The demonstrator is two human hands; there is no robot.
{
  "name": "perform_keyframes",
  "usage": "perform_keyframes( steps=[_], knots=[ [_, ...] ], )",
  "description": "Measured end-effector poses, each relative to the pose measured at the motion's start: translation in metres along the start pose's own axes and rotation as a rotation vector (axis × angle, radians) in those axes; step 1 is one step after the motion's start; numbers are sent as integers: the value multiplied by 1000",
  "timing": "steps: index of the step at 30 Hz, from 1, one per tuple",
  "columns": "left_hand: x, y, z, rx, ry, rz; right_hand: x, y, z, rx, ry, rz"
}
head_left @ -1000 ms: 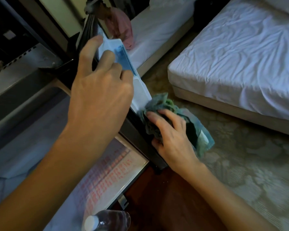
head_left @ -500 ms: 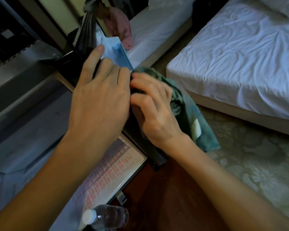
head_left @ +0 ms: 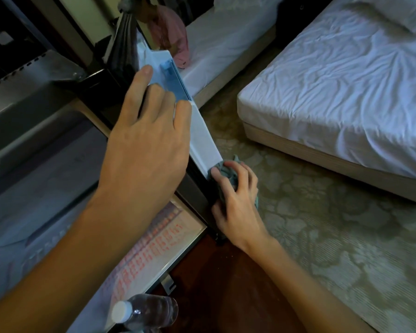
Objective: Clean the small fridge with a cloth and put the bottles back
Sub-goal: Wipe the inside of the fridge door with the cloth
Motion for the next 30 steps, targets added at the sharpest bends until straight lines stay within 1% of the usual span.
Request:
perform_keyframes(
  steps=[3,5,7,8,11,13,15,17,18,20,23,26,30],
  knots=[
    [0,-3,-2,-3,-3,3,7,8,-10,-138,6,-28],
    [0,-3,0,9,-1,0,5,20,-12,-241,-26,-107],
    [1,-3,2,31,-5,-2,-3,36,-1,-276,-26,-194],
    [1,-3,3,42,-7,1,-9,44,11,-275,17,-236],
    [3,-2,8,67,0,18,-29,68,61,-253,221,-360],
    [5,-3,9,74,4,41,-46,74,87,-242,341,-409],
    [7,-5,7,43,-6,69,-62,69,97,-230,391,-397],
    [7,-7,6,24,-9,76,-66,60,98,-156,389,-383],
    [6,-7,6,27,-1,79,-66,57,96,-95,364,-383],
    [6,-9,7,48,14,82,-62,53,87,7,248,-380],
    [5,-9,7,66,18,86,-50,42,63,-14,87,-261],
    [4,-9,6,61,22,82,-32,30,35,-22,49,-166],
    [4,-8,6,51,31,79,-16,20,6,65,61,-125]
  ],
)
Point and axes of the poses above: each hand's wrist, its own x-axis away from the middle knuckle, its own y-axis out of the back of the hand, z = x × y, the point moved 8 cm from there along -x, towards the middle knuckle, and after that the axes turned 15 degrees about -x, right-handed, at the moved point
